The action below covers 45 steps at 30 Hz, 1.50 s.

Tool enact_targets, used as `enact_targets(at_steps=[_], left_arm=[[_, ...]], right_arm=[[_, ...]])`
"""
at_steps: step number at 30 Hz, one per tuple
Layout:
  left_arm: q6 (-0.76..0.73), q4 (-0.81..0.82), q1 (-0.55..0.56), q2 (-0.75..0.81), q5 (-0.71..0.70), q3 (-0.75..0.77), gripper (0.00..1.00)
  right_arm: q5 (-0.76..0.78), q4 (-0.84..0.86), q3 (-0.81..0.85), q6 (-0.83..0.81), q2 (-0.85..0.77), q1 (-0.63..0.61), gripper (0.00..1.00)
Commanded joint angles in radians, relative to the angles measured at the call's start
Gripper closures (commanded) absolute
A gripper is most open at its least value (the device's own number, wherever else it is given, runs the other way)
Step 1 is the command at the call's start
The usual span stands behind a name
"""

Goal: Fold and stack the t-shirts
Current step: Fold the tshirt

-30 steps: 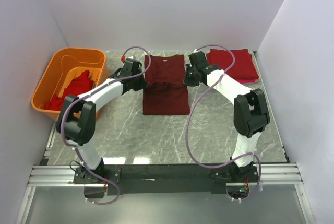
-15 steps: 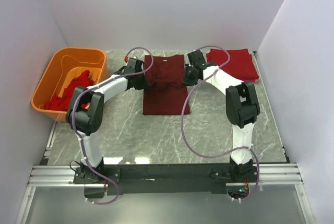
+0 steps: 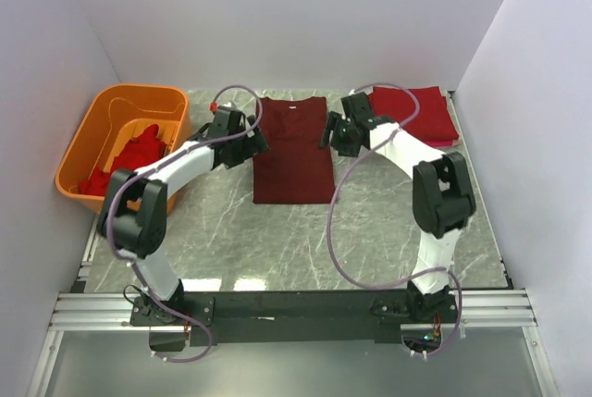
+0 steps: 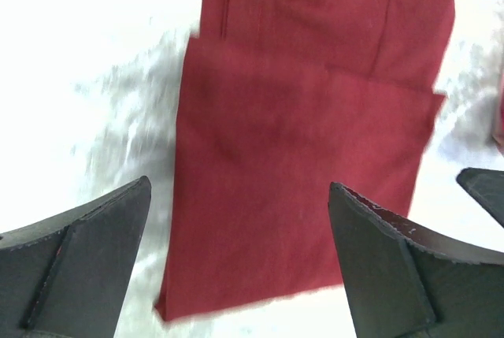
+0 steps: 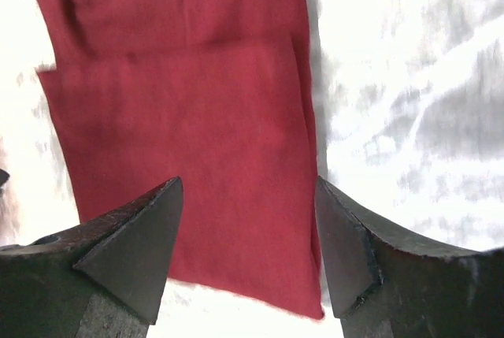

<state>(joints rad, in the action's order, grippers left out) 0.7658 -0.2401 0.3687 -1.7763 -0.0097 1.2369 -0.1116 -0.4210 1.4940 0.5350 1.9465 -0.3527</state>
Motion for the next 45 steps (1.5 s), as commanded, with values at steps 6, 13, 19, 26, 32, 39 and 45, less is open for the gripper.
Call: enact_targets(at_steps=[6, 13, 19, 26, 32, 39, 45], left_arm=[[0.058, 0.077, 0.021, 0.239, 0.074, -0.252, 0.01], [0.084, 0.114, 0.064, 0.337, 0.068, -0.387, 0.01], [0.089, 0.166, 0.068, 0.319, 0.109, -0.445, 0.01], [0.069, 0.159, 0.07, 0.265, 0.102, -0.439, 0.17], [0.069, 0.17, 0.069, 0.222, 0.106, -0.442, 0.31], [0.064, 0.154, 0.068, 0.149, 0.111, -0.418, 0.59], [0.052, 0.13, 0.068, 0.126, 0.089, -0.401, 0.81]], right_arm=[[-0.065, 0.135, -0.303, 0.031, -0.224, 0.003, 0.25], [-0.088, 0.166, -0.458, 0.03, -0.31, 0.0, 0.25], [-0.085, 0.175, -0.537, 0.034, -0.366, -0.005, 0.25], [-0.091, 0.194, -0.581, 0.048, -0.379, -0.005, 0.28], [-0.123, 0.214, -0.572, 0.052, -0.344, -0.009, 0.34], [-0.137, 0.237, -0.569, 0.071, -0.298, -0.022, 0.38], [-0.088, 0.232, -0.542, 0.08, -0.222, -0.045, 0.57]])
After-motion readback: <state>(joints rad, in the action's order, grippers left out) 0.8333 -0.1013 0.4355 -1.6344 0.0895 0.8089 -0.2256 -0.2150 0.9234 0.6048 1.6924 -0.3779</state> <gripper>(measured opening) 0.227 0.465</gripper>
